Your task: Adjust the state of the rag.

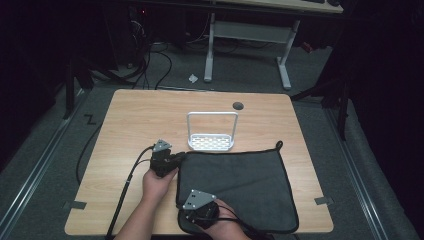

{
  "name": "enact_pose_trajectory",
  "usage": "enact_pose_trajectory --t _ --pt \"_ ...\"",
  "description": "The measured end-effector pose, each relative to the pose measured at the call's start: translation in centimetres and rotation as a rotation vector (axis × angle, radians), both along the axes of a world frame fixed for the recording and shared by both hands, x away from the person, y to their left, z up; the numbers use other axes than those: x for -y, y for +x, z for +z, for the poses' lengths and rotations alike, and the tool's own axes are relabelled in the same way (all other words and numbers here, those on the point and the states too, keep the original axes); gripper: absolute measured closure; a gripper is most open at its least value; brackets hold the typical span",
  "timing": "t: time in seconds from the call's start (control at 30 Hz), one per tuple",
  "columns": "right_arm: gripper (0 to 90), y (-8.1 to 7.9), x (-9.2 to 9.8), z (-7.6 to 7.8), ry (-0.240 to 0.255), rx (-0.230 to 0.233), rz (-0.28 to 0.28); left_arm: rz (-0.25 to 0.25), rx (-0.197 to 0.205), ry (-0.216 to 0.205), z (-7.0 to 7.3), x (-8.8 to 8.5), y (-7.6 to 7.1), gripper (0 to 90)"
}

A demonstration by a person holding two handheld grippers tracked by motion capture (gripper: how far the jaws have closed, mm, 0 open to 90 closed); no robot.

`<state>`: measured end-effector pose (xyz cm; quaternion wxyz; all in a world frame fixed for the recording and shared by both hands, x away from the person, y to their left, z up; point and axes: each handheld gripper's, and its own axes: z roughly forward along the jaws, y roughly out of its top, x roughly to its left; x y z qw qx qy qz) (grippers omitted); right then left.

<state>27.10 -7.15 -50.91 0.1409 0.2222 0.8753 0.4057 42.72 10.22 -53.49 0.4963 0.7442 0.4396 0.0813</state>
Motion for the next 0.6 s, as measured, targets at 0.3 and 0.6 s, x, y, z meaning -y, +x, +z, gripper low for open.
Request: enact_pose_trajectory --t 0.3,0.6 --pt "82.7 -0.1 -0.4 2.7 0.055 0.070 -0.012 0.042 -0.004 -0.120 1.3 -1.4 0.2 83.7" --pt "82.7 -0.1 -3.7 4.1 0.103 0.102 0.045 0.118 0.025 -0.151 3.3 -5.5 -0.5 83.8"
